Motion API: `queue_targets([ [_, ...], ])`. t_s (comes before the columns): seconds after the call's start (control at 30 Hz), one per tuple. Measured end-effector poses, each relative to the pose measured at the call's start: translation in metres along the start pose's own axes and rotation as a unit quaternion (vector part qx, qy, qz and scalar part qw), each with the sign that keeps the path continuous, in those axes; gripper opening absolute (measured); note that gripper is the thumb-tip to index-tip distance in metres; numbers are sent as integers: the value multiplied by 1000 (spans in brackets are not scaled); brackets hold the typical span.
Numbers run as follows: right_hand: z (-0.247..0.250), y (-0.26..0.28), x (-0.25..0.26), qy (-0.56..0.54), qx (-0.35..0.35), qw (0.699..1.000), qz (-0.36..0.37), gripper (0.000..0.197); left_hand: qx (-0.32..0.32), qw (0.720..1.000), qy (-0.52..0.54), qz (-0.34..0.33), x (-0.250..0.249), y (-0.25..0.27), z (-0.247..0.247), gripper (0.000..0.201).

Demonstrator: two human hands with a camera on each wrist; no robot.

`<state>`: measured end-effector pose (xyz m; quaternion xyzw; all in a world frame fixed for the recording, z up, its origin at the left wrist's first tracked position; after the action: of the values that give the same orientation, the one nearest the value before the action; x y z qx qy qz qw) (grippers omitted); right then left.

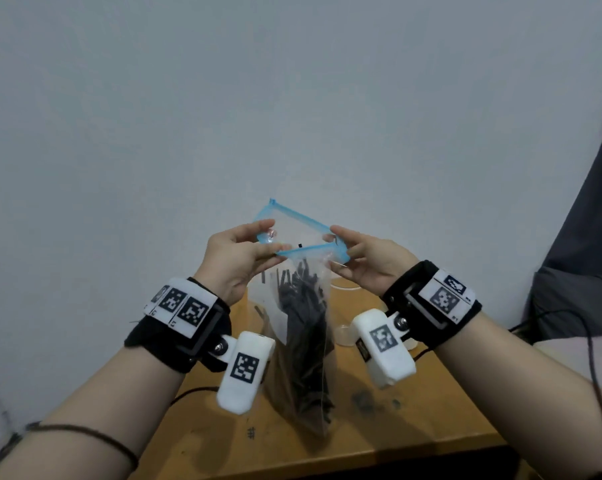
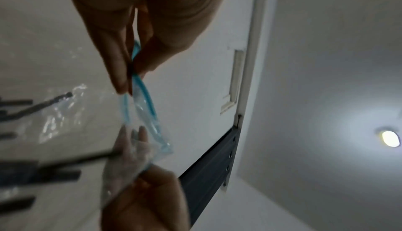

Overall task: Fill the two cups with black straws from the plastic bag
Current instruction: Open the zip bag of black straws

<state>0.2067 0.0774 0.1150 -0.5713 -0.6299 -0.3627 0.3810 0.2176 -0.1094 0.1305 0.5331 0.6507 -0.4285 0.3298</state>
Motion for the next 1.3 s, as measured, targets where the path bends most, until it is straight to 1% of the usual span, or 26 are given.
queue_targets([
  [0.07, 8, -4, -1, -76, -9, 997, -16, 47, -25, 996, 89, 2, 4, -2, 6, 34],
  [0.13, 15, -6, -1, -107, -17, 994, -26, 50, -28, 987, 159, 7, 10, -3, 11, 33],
  [0.17, 18, -6, -2, -124, -19, 992, -29, 55, -27, 981, 193, 11, 14, -4, 14, 32],
  [0.23, 22, -6, -5, -183, -13, 982, -41, 70, -29, 964, 264, 23, 21, -4, 20, 33],
  [0.3, 25, -5, -10, -242, -3, 969, -43, 80, -30, 943, 330, 43, 27, -5, 26, 39],
  [0.37, 30, -5, -17, -270, -3, 962, -41, 79, -20, 920, 385, 70, 33, -5, 33, 46],
  [0.43, 32, -3, -23, -280, -9, 959, -48, 71, 4, 898, 431, 91, 38, -3, 40, 56],
  [0.47, 33, -1, -26, -282, -15, 958, -52, 71, 14, 892, 441, 101, 40, -2, 43, 61],
  [0.5, 34, 1, -30, -284, -21, 957, -56, 74, 19, 894, 434, 109, 41, 0, 45, 61],
  [0.53, 35, 2, -35, -286, -28, 956, -61, 77, 22, 904, 412, 112, 41, 2, 45, 57],
  [0.57, 36, 4, -39, -282, -33, 957, -64, 78, 17, 920, 376, 111, 41, 5, 45, 46],
  [0.63, 35, 11, -46, -252, -34, 966, -52, 69, -8, 958, 268, 100, 42, 13, 41, 23],
  [0.67, 33, 15, -48, -225, -30, 973, -40, 63, -16, 974, 208, 90, 43, 15, 39, 18],
  [0.7, 31, 19, -50, -187, -28, 982, -25, 55, -21, 985, 150, 82, 46, 18, 38, 17],
  [0.77, 26, 23, -56, -69, -30, 997, 24, 42, -52, 995, 48, 71, 50, 24, 38, 22],
  [0.83, 20, 28, -61, 52, -43, 993, 95, 41, -88, 994, -29, 54, 54, 30, 38, 28],
  [0.87, 18, 31, -63, 105, -56, 984, 133, 43, -101, 992, -58, 39, 55, 33, 38, 30],
  [0.9, 17, 34, -64, 162, -77, 969, 172, 44, -109, 990, -81, 23, 57, 36, 37, 33],
  [0.97, 15, 37, -65, 296, -130, 917, 234, 39, -100, 986, -135, 10, 59, 42, 35, 39],
  [1.0, 15, 37, -65, 352, -146, 892, 243, 36, -84, 983, -165, 16, 60, 45, 33, 43],
  [1.03, 14, 37, -66, 387, -151, 877, 239, 35, -66, 981, -181, 31, 60, 47, 31, 47],
  [1.07, 15, 35, -67, 406, -148, 872, 229, 35, -50, 983, -171, 49, 60, 49, 28, 50],
  [1.1, 16, 34, -68, 415, -141, 873, 214, 38, -38, 987, -145, 61, 59, 50, 26, 53],
  [1.17, 17, 32, -68, 402, -119, 891, 173, 53, -37, 993, -90, 64, 59, 50, 23, 58],
  [1.23, 17, 32, -65, 332, -91, 929, 136, 69, -45, 996, -31, 64, 60, 48, 23, 63],
  [1.3, 18, 30, -62, 222, -54, 968, 105, 80, -49, 994, 61, 77, 63, 43, 27, 67],
])
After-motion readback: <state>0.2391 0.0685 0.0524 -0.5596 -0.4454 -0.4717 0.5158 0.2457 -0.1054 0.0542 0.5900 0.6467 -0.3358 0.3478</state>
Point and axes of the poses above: each hand's wrist, its own y-axis away from the middle knuckle, its own z-axis out of the back of the hand, x = y × z, the point moved 2 cm from there along -y, towards the middle knuckle, and after that the axes turned 7 degrees about y, right-handed, at the moved point
